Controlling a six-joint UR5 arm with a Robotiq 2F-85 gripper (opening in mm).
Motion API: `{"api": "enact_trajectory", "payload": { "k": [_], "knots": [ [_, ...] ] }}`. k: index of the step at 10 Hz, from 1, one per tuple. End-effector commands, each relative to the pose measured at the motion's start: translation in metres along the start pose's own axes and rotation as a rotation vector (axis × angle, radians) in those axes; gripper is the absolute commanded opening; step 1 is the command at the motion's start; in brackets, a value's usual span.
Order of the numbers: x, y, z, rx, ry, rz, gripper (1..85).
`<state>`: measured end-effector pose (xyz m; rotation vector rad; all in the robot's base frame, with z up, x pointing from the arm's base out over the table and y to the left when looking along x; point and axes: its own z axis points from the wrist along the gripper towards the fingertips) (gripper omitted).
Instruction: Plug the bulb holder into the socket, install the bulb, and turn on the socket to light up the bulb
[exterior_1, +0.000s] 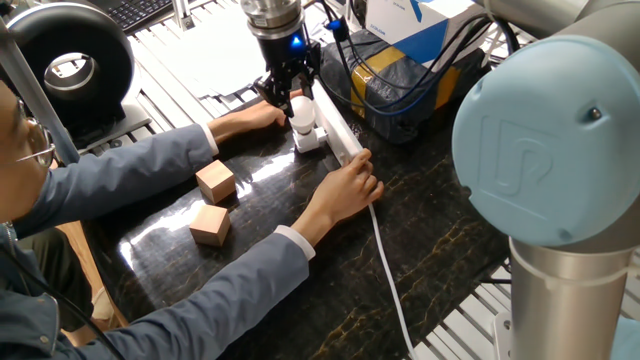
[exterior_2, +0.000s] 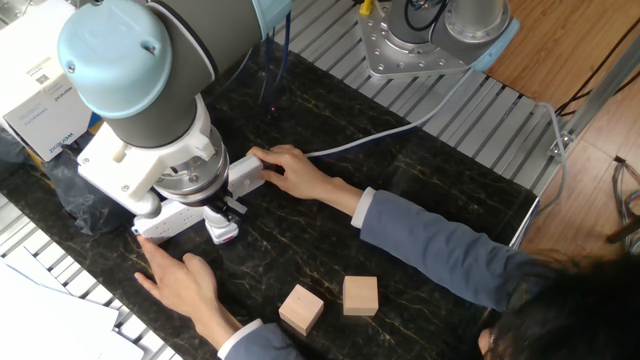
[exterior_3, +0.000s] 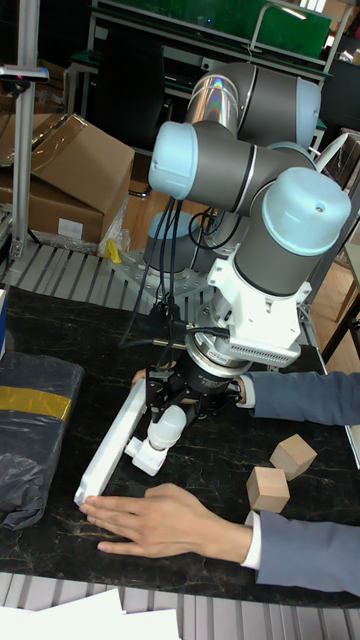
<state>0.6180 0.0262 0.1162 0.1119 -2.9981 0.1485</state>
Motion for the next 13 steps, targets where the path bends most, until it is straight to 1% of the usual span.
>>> {"api": "enact_trajectory", "payload": {
  "k": [1,5,7,8,9,11,13],
  "knots": [
    [0.002,0.000,-0.001,-0.003,-0.001,0.034,23.7],
    [0.002,-0.005,0.001,0.022,-0.004,0.050,22.7],
    [0.006,0.002,-0.001,0.023,0.004,0.071,22.7],
    [0.007,0.004,0.000,0.017,0.009,0.063,26.0],
    [0.007,0.007,0.000,0.003,0.008,0.044,34.3],
    [0.007,0.001,-0.001,0.023,0.007,0.025,40.0],
    [0.008,-0.004,-0.002,0.041,0.007,0.014,42.7]
  ]
}}
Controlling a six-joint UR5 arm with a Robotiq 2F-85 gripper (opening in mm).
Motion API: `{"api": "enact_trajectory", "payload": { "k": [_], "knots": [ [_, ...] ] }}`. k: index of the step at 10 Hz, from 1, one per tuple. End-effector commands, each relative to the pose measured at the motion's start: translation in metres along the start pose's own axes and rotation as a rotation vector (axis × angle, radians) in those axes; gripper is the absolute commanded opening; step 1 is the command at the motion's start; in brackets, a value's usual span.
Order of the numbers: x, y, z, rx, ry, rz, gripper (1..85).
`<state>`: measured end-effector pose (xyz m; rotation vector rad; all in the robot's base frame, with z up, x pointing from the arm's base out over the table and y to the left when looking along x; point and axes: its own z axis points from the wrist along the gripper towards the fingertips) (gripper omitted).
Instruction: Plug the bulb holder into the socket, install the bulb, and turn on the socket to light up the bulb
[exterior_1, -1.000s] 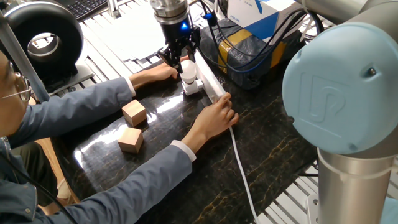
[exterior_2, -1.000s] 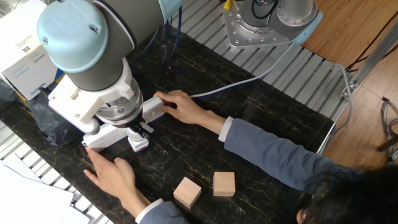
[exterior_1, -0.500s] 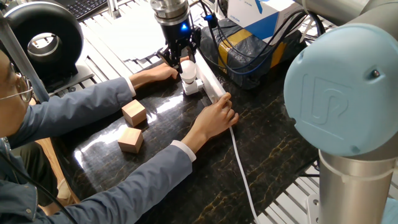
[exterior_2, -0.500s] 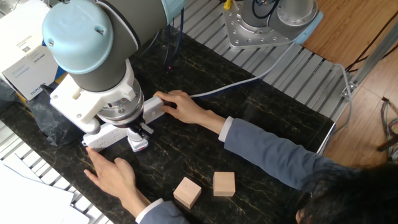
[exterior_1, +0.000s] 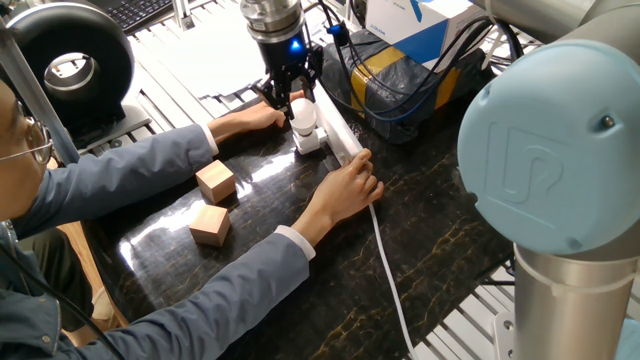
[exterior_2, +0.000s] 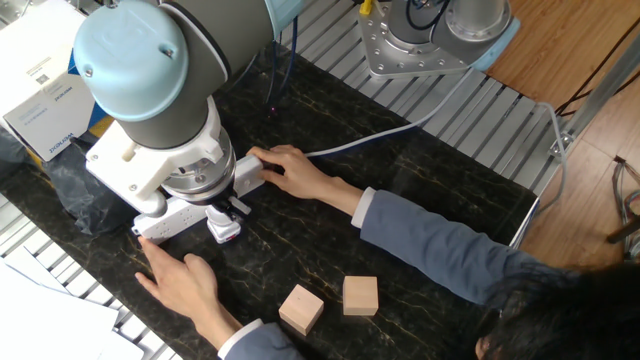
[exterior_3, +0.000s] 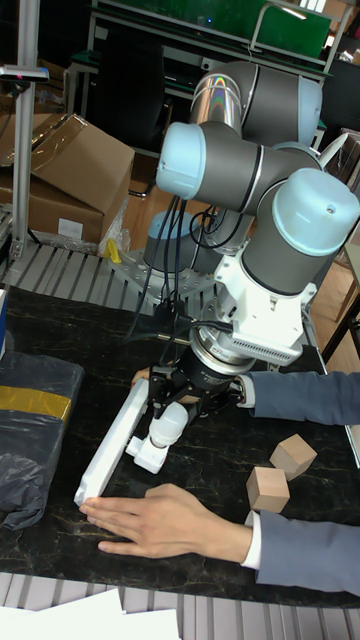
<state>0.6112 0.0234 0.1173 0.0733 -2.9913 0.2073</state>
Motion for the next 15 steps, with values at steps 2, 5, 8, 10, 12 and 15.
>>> {"api": "enact_trajectory", "payload": {
  "k": [2,5,8,10,12,15],
  "knots": [
    [0.002,-0.002,-0.003,0.010,0.001,-0.016,44.0],
    [0.000,0.003,-0.004,0.006,-0.004,-0.015,50.0],
    [0.000,0.002,-0.004,0.002,-0.004,-0.012,50.0],
    [0.000,0.004,-0.004,-0.007,-0.004,-0.018,52.0],
    [-0.001,0.003,-0.005,-0.003,-0.012,-0.030,53.7],
    [-0.002,0.002,-0.012,-0.003,-0.013,-0.058,54.7]
  ]
}}
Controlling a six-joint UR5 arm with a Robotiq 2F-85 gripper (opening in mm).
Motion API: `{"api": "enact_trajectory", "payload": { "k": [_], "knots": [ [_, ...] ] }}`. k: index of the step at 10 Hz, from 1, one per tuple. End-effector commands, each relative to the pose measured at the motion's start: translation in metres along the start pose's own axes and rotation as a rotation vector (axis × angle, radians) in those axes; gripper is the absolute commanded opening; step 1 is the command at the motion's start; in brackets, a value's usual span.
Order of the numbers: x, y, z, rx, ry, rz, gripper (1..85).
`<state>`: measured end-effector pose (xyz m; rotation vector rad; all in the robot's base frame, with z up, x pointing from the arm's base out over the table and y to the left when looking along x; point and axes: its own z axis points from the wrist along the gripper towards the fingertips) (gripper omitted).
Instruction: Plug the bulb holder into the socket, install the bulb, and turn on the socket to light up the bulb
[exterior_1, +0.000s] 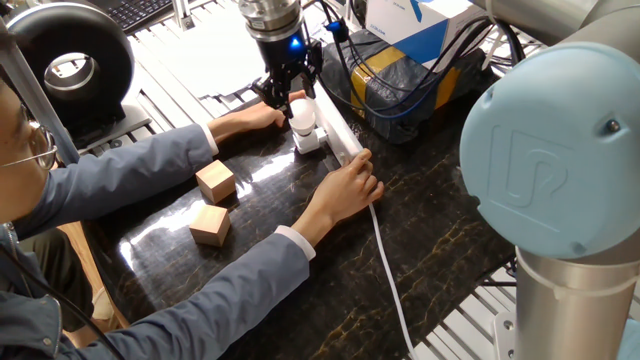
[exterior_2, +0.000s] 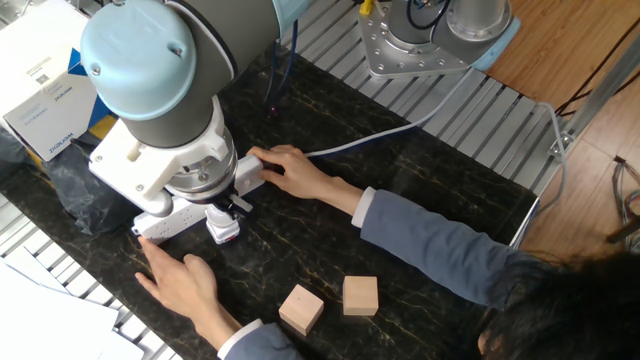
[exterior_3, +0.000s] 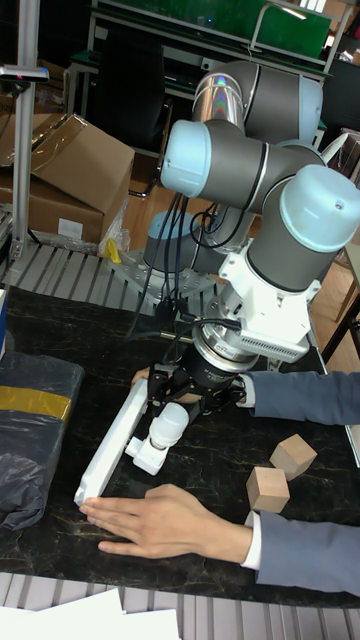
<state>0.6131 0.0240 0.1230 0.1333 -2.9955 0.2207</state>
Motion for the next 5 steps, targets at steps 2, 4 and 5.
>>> {"api": "enact_trajectory", "payload": {
  "k": [2,4,5],
  "knots": [
    [-0.001,0.000,-0.022,0.004,0.002,-0.061,54.7],
    [-0.013,0.003,-0.035,0.022,-0.050,-0.148,47.3],
    [-0.023,0.005,-0.035,0.026,-0.091,-0.211,34.0]
  ]
}}
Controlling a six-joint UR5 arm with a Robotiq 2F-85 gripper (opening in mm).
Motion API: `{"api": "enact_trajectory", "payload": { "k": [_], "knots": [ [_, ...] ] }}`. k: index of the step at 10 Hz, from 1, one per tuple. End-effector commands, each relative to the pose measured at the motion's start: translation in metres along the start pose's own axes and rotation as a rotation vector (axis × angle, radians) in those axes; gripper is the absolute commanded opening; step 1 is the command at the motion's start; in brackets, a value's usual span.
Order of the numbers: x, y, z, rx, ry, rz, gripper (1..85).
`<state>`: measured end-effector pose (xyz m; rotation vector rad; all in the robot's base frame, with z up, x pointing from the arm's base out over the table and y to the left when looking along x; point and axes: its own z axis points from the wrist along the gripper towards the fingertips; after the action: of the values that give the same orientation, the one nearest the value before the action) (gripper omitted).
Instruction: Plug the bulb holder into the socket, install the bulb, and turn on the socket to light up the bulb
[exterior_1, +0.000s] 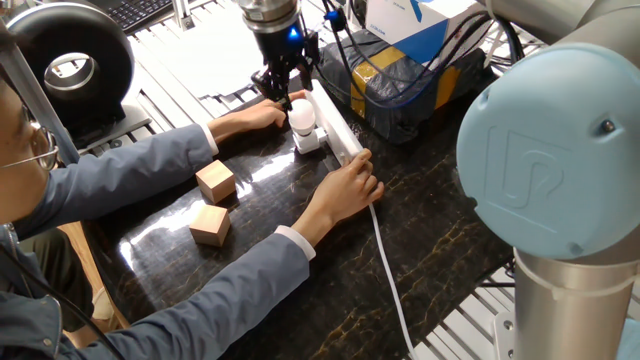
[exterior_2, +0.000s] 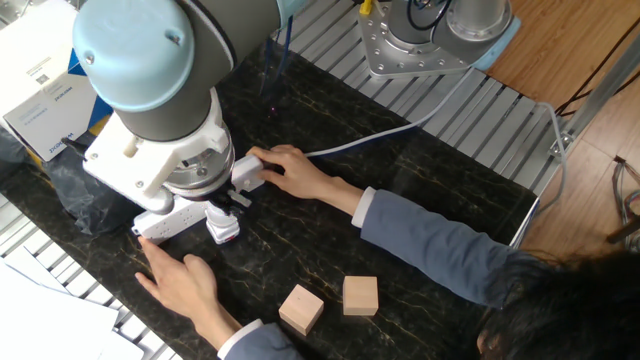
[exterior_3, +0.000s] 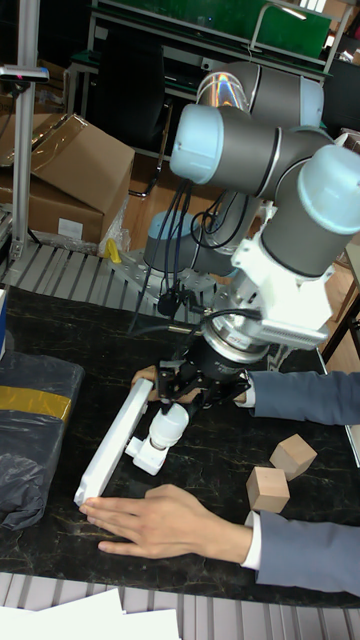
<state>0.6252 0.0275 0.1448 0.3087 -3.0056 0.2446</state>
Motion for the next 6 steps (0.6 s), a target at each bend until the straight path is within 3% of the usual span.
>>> {"api": "enact_trajectory", "payload": {
  "k": [1,2,3,4,5,6],
  "knots": [
    [-0.025,0.013,-0.011,-0.020,-0.095,-0.161,21.3],
    [-0.030,0.020,-0.010,-0.027,-0.116,-0.211,6.3],
    [-0.023,0.032,-0.007,-0.048,-0.101,-0.294,1.0],
    [-0.028,0.050,-0.001,-0.087,-0.123,-0.342,1.0],
    [-0.029,0.063,0.008,-0.096,-0.127,-0.394,1.0],
    [-0.025,0.067,0.021,-0.075,-0.108,-0.424,1.0]
  ]
}}
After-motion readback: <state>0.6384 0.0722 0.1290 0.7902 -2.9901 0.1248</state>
